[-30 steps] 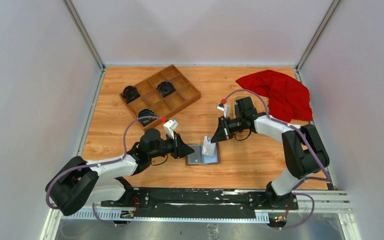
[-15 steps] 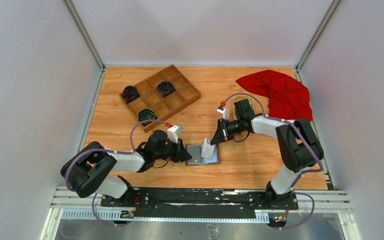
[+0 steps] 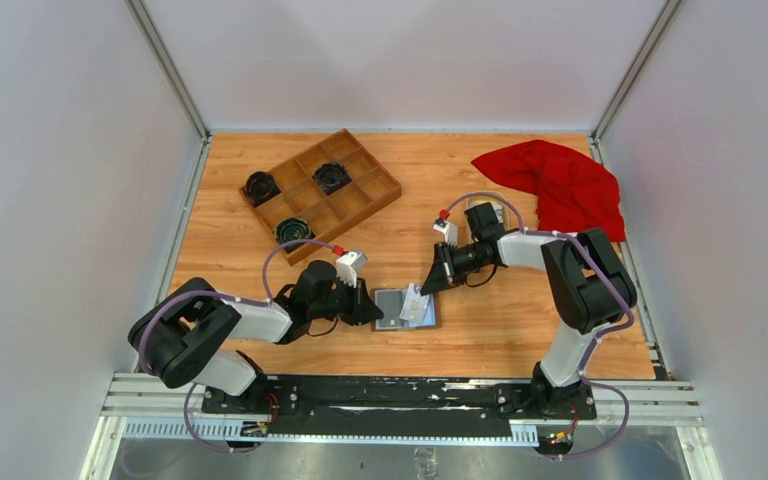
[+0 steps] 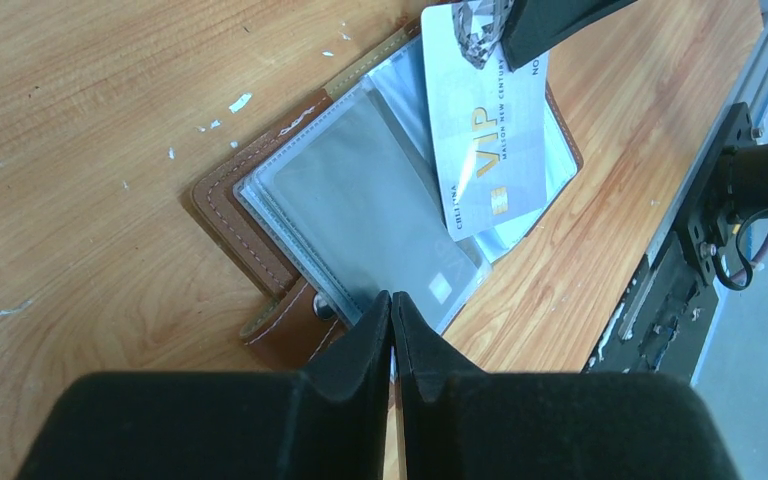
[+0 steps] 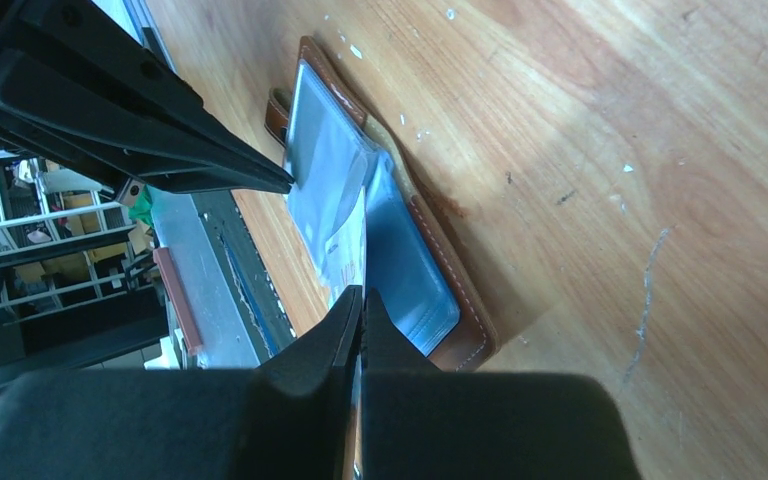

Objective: Put the credit cards into the card holder
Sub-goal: Insert the credit card into the card holder.

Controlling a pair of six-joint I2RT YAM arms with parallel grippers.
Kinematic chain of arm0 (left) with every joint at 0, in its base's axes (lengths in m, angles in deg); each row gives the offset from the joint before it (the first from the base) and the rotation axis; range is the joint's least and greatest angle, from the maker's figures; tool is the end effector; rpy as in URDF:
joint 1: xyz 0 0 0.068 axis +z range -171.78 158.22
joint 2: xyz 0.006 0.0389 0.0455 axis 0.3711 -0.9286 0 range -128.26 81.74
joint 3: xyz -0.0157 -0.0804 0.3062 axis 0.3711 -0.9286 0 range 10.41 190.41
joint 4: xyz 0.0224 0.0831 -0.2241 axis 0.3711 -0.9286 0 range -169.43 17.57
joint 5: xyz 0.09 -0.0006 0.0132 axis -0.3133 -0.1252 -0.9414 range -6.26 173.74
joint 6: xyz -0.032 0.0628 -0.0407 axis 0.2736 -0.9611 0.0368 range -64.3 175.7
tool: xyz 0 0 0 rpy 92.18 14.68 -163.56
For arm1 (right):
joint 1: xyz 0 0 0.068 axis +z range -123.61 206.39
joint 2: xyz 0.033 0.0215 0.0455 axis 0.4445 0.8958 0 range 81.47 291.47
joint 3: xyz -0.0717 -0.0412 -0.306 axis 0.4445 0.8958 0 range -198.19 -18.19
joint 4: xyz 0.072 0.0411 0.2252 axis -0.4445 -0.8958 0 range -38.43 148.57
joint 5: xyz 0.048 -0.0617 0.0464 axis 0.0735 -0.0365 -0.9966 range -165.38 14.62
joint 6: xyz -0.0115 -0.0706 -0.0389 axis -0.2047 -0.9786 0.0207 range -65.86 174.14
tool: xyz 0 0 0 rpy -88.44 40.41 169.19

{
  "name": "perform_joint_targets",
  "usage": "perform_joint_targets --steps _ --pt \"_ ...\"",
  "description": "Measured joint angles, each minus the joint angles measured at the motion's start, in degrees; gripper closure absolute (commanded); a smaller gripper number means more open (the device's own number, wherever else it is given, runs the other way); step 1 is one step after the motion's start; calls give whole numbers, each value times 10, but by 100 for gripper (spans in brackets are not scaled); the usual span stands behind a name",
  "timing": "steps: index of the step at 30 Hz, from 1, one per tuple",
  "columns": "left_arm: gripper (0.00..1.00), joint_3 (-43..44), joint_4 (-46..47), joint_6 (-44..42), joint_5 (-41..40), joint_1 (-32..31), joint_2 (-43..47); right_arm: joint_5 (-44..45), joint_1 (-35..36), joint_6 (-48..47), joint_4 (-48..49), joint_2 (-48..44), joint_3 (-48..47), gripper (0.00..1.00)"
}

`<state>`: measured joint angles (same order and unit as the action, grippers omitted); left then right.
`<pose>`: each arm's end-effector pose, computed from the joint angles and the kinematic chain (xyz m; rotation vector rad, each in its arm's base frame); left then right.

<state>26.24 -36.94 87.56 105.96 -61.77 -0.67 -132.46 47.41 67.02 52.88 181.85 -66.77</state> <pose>0.1681 -0.1759 0.1684 0.4132 2.2531 -1.1164 0.2779 0.1703 0.1857 -0.5708 2.4568 1.5075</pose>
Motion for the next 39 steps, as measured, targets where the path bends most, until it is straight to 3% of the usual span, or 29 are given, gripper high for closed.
perform_joint_targets --steps 39 --pt "92 -1 16 -4 4 0 -10 25 50 -5 -58 61 -63 100"
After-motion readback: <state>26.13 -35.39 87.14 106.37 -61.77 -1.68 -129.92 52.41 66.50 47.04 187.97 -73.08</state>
